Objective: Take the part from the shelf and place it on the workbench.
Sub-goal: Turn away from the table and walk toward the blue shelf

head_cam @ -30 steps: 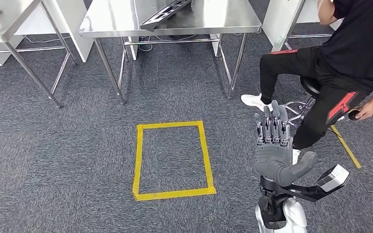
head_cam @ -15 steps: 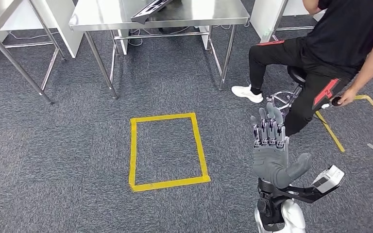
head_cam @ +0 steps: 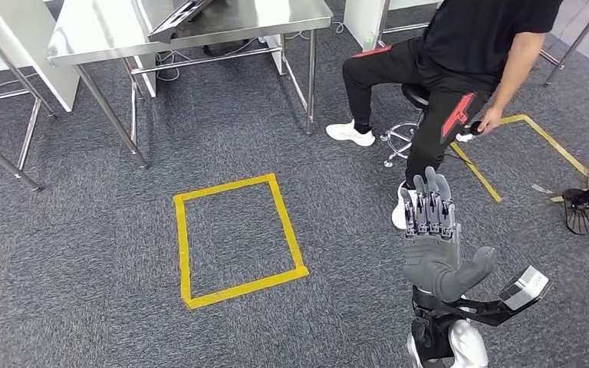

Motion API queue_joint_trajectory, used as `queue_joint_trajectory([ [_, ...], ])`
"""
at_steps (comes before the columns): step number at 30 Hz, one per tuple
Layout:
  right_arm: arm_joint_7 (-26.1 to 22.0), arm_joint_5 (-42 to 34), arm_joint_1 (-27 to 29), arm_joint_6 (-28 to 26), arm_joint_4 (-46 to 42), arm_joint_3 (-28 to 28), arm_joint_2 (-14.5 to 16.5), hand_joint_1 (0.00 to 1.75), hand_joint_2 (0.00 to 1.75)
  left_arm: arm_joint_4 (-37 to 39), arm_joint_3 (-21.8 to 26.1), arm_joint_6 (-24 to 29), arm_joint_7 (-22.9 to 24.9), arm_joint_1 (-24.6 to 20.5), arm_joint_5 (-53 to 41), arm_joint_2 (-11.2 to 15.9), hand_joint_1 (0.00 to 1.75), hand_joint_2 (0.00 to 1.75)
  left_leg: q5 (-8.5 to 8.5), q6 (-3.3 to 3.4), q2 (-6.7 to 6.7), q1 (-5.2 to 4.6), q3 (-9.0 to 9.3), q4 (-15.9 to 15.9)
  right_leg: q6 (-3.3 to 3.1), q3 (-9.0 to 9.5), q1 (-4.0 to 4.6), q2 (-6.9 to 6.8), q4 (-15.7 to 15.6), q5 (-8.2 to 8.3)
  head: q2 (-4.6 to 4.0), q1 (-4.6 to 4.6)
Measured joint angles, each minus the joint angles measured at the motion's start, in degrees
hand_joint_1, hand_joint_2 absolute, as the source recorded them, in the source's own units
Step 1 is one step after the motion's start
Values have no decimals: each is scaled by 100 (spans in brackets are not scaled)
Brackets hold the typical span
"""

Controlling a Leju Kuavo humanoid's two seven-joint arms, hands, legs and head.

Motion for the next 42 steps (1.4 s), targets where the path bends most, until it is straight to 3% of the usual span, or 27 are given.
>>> queue_joint_trajectory([
  [2,35,82,1,-68,-4,-9,1,0,0,0,-14,-3,0,9,-22,-5,0,0,-418,-12,-275,10,-301,697,-67,-24,8,104,3,39,0,-15],
  [3,64,136,8,-120,-4,-17,1,0,0,1,-18,-5,0,16,-34,-8,0,0,-592,-6,-331,9,-476,1092,-91,-42,29,161,6,53,0,-19],
  [4,91,187,23,-177,-3,-29,1,0,0,1,-21,-8,0,21,-45,-10,0,0,-666,5,-352,9,-600,1364,-104,-54,49,226,9,62,0,-20],
  [5,111,228,45,-240,-3,-49,1,0,0,1,-26,-10,0,24,-51,-10,0,0,-626,23,-362,8,-635,1435,-112,-59,67,294,14,68,0,-20],
  [7,164,299,114,-463,0,-127,2,0,0,0,-35,-8,0,25,-51,-10,0,0,-262,89,-447,7,-392,923,-115,-54,89,435,27,71,0,-21],
  [9,249,351,231,-934,50,-335,21,0,0,-2,-40,-11,3,28,-26,-4,0,0,34,175,-742,11,-31,178,-97,-72,112,555,43,72,0,-18],
  [11,269,360,396,-1235,239,-787,59,0,0,-3,-38,-16,9,40,8,-4,0,0,78,221,-910,-16,113,-129,-35,-120,109,649,50,89,0,-17],
  [13,273,483,525,-1149,531,-1427,111,0,0,-6,-34,-15,7,55,32,-20,0,0,111,251,-783,-38,119,-187,50,-174,90,744,58,115,0,-19],
  [15,350,730,546,-1025,842,-2077,184,0,0,-11,-30,-6,-17,65,59,-34,0,0,168,304,-617,-26,141,-276,95,-306,94,602,241,25,0,-4],
  [17,454,975,482,-980,1202,-2659,259,0,0,-15,-23,0,-46,75,75,-41,0,0,197,336,-439,-31,148,-323,99,-611,87,323,825,-255,0,26],
  [19,511,1280,388,-1062,1653,-3182,310,0,0,-16,-15,0,-63,83,80,-46,0,0,198,342,-258,-43,129,-319,135,-931,59,213,1497,-499,0,41],
  [20,515,1427,331,-1131,1907,-3419,319,0,0,-16,-13,0,-71,85,80,-49,0,0,197,340,-172,-45,125,-317,181,-971,40,190,1604,-512,0,41],
  [21,506,1555,263,-1191,2191,-3651,310,0,0,-16,-12,0,-79,85,80,-52,0,0,193,333,-92,-42,124,-314,241,-890,19,159,1482,-441,0,42],
  [23,452,1692,121,-1238,2723,-4038,262,0,0,-16,-11,0,-92,82,80,-61,0,0,175,301,47,-44,134,-296,349,-448,-25,-32,697,-173,0,44],
  [24,421,1723,52,-1236,2957,-4187,232,0,0,-19,-11,0,-97,82,81,-62,0,0,156,267,110,-56,140,-281,365,-249,-17,-157,339,-60,0,48],
  [26,391,1782,-63,-1245,3323,-4401,196,0,0,-24,-11,0,-107,75,85,-57,0,0,113,185,227,-80,170,-264,285,-98,11,-274,21,32,0,41],
  [28,397,1845,-124,-1277,3593,-4568,168,0,0,-27,-11,0,-112,53,86,-55,0,0,91,100,327,-71,223,-284,159,-137,29,-155,29,49,0,27],
  [29,401,1896,-143,-1318,3698,-4637,157,0,0,-27,-11,0,-115,39,86,-54,0,0,54,60,284,-52,231,-258,110,-138,8,-96,20,60,0,21],
  [31,430,2137,-227,-1531,3972,-4765,115,0,0,-27,-11,0,-122,35,86,-50,0,0,-220,10,4,-19,103,88,8,-121,-41,25,5,106,0,5],
  [33,445,2514,-364,-1847,4462,-4900,16,0,0,-27,-11,-5,-127,53,75,-49,0,0,-660,6,-288,-4,-233,856,-54,-143,-27,156,8,138,0,-8],
  [34,421,2717,-430,-1988,4810,-4977,-63,0,0,-27,-11,-8,-128,63,66,-50,0,0,-806,12,-342,-5,-401,1216,-67,-153,-5,226,9,145,0,-10],
  [35,391,2917,-482,-2104,5201,-5047,-157,0,0,-27,-11,-10,-131,69,52,-50,0,0,-840,21,-366,-5,-504,1418,-72,-157,13,294,11,148,0,-10],
  [36,366,3099,-523,-2195,5572,-5101,-251,0,0,-27,-11,-10,-133,72,37,-50,0,0,-756,39,-380,-5,-512,1408,-75,-156,28,363,15,150,0,-10],
  [37,383,3286,-556,-2276,5971,-5137,-351,0,0,-27,-11,-9,-135,73,21,-50,0,0,-567,66,-412,-6,-412,1165,-74,-151,39,435,20,150,0,-11],
  [39,597,3612,-625,-2409,6692,-5157,-504,0,0,-27,-12,-8,-139,75,-2,-39,0,0,-148,151,-647,-7,-68,384,-66,-150,67,579,39,148,0,-11],
  [41,1004,3922,-681,-2536,7327,-5139,-618,0,0,-27,-14,-10,-146,77,-20,-23,0,0,19,204,-824,-19,136,-90,-30,-183,86,708,60,152,0,-9],
  [42,1242,4059,-691,-2584,7577,-5121,-654,0,0,-27,-15,-12,-150,76,-34,-15,0,0,15,219,-819,-38,158,-145,4,-209,88,765,66,160,0,-8],
])
